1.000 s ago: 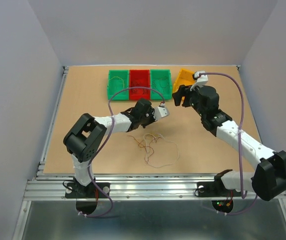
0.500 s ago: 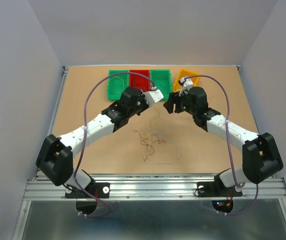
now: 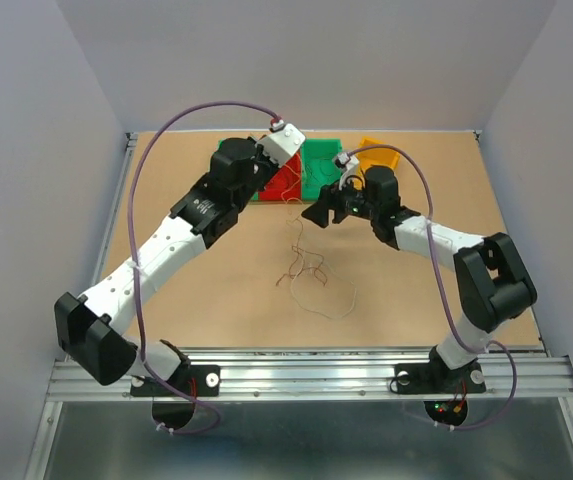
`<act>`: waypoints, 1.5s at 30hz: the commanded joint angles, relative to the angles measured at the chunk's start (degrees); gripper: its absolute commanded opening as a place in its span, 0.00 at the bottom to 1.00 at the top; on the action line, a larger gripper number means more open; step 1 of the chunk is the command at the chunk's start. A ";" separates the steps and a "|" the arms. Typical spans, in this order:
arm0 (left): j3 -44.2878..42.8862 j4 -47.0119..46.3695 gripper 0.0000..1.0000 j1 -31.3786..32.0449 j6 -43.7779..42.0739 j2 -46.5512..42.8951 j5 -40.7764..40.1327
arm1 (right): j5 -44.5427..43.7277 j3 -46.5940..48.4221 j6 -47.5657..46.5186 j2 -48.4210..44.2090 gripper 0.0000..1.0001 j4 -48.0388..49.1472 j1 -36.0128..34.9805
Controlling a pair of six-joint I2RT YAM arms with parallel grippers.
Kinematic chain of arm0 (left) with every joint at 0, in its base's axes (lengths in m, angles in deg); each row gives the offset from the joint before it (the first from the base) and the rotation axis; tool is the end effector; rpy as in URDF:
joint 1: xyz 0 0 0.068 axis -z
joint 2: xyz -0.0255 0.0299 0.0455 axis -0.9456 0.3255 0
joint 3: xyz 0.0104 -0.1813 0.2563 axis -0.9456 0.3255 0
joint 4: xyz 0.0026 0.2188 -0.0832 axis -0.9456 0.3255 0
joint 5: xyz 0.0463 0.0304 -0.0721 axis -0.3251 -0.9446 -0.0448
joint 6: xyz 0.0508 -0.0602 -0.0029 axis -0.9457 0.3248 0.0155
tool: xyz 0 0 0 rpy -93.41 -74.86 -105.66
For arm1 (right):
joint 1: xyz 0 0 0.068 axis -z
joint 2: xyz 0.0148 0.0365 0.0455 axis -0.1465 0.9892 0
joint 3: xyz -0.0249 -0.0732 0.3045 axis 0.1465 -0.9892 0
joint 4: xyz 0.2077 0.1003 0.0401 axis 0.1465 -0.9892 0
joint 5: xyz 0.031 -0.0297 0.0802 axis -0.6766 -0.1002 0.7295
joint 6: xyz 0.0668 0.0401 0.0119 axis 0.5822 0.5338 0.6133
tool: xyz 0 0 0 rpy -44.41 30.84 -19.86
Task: Untangle the cables
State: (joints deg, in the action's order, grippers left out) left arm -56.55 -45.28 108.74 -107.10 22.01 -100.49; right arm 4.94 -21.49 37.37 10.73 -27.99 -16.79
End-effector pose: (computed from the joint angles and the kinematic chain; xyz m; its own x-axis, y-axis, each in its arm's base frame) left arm 0.2593 -0.1839 0.4448 0.1292 0.5131 -0.8485 0.4389 0.7377 0.5129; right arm 0.3249 0.1917 0.2971 -0.4075 -0.0214 -0.9130 -0.7514 0.5760 0.3218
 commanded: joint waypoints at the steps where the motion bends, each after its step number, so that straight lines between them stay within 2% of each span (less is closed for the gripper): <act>1: -8.43 -1.26 0.00 -0.12 1.70 -5.90 -3.39 | 13.14 5.58 0.59 5.19 0.71 6.31 -0.80; 5: -14.24 -2.14 0.00 -0.12 1.88 -6.78 -7.33 | 16.67 7.78 -1.51 9.16 0.69 5.79 -2.47; 8: -18.20 -4.33 0.00 -0.21 0.74 -5.73 -13.83 | 14.85 10.50 -8.95 10.74 0.66 -4.45 -5.71; 10: -21.28 -4.51 0.00 -0.99 0.12 -4.94 -16.03 | 14.57 11.03 -13.52 11.01 0.64 -7.30 -6.78; 14: -25.32 -4.51 0.00 -1.79 0.03 -3.18 -18.24 | 20.71 9.81 -19.70 10.49 0.59 -12.64 -8.53; 16: -27.25 -4.51 0.00 -2.05 0.29 -2.83 -18.51 | 19.67 8.93 -21.90 9.17 0.59 -13.98 -8.98; 20: -28.23 -4.51 0.00 -2.14 1.61 -3.26 -16.32 | 14.40 6.99 -21.03 6.54 0.73 -13.64 -8.98; 21: -28.14 -4.43 0.00 -2.23 1.87 -3.35 -15.09 | 14.13 6.73 -20.94 6.01 0.93 -13.55 -8.98; 22: -28.06 -4.08 0.00 -2.23 1.96 -3.35 -14.73 | 14.30 6.47 -20.94 4.87 0.99 -13.29 -8.98; 26: -27.35 -3.55 0.00 -2.14 3.02 -4.23 -13.33 | 15.44 2.52 -18.84 1.10 1.00 -6.89 -9.06; 30: -26.91 -3.11 0.00 -2.14 4.42 -4.93 -11.74 | 16.94 -3.55 -12.08 -2.17 1.00 12.17 -9.15; 34: -27.35 -2.40 0.00 -2.23 5.04 -5.20 -10.42 | 10.37 -4.70 -8.55 -2.09 1.00 19.31 -11.17; 38: -28.23 -1.61 0.00 -2.14 5.39 -5.11 -9.89 | -0.26 -4.79 -8.20 0.46 1.00 27.29 -13.19; 45: -29.63 -1.17 0.00 -2.14 6.09 -4.93 -9.63 | -3.63 -1.54 -4.33 10.91 1.00 38.83 -14.60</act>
State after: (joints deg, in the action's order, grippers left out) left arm -82.23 -44.34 106.58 -102.14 19.22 -110.45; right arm 5.12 -25.47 30.40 17.81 0.99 -30.65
